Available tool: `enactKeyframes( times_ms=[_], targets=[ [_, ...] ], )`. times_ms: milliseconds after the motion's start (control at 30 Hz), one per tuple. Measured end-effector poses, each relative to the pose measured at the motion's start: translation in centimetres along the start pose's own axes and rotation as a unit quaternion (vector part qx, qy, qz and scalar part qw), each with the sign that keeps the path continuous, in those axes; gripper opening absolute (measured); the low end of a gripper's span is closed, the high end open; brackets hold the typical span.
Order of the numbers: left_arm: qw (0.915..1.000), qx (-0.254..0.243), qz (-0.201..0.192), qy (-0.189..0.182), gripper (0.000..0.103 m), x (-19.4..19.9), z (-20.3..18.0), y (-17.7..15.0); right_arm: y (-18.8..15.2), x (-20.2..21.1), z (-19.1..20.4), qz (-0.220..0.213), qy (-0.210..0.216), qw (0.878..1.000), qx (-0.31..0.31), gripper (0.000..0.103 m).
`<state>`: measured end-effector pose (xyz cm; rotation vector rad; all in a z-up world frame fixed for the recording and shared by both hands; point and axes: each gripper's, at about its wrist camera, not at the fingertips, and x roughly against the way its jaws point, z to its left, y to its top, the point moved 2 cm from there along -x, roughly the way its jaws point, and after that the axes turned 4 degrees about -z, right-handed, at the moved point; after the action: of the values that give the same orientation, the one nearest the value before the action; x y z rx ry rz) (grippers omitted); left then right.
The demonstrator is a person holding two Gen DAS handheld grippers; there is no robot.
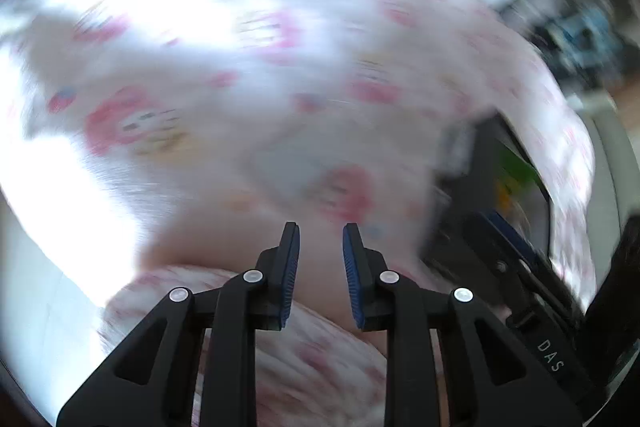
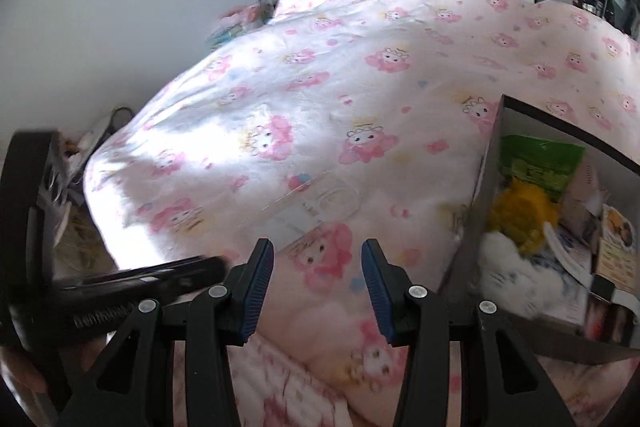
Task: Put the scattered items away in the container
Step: 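Move the left gripper over to the clear phone case, then grasp the clear phone case edge with the left gripper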
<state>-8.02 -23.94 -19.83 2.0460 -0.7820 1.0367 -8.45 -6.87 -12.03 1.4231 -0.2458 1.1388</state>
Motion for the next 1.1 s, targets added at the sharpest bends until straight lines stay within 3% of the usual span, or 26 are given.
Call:
enactKeyframes(
  times_ms=[67, 167, 333, 600, 767, 867, 1033, 1100],
  targets=[
    [0.9981, 0.059, 0.014, -0.008, 0.022, -1.3, 2.7, 1.1, 0.0, -2.2, -0.2, 0.020, -0.007, 1.000, -0.007, 0.042],
    [0.9962, 0.084, 0.026, -0.002, 0.022, -3.4, 4.6, 2.5, -0.6, -6.3, -0.4, 0.064, -0.010, 0.998, -0.006, 0.042],
    [0.9945, 0.090, 0.054, 0.000, 0.024, -6.6, 5.2, 4.3, -1.3, -10.9, -0.3, 0.126, 0.041, 0.990, -0.041, 0.042],
    [0.9932, 0.095, 0.048, 0.049, 0.032, -9.4, 5.1, 6.5, -2.3, -15.0, 0.3, 0.159, 0.040, 0.985, -0.053, 0.042],
    [0.9872, 0.121, 0.100, -0.029, 0.031, -10.7, 5.7, 5.7, -2.3, -14.9, 0.3, 0.146, 0.026, 0.988, -0.045, 0.041],
    [0.9893, 0.090, 0.100, -0.055, 0.031, -9.6, 4.6, 5.0, -2.3, -13.7, -0.2, 0.135, 0.019, 0.990, -0.044, 0.041],
    [0.9840, 0.049, 0.127, -0.116, 0.031, -9.5, 1.8, 3.5, -2.6, -12.8, -1.3, 0.133, 0.016, 0.989, -0.060, 0.041],
    [0.9871, 0.027, 0.114, -0.110, 0.031, -8.8, 1.1, 2.9, -2.8, -12.0, -1.5, 0.130, 0.011, 0.990, -0.055, 0.041]
  ],
)
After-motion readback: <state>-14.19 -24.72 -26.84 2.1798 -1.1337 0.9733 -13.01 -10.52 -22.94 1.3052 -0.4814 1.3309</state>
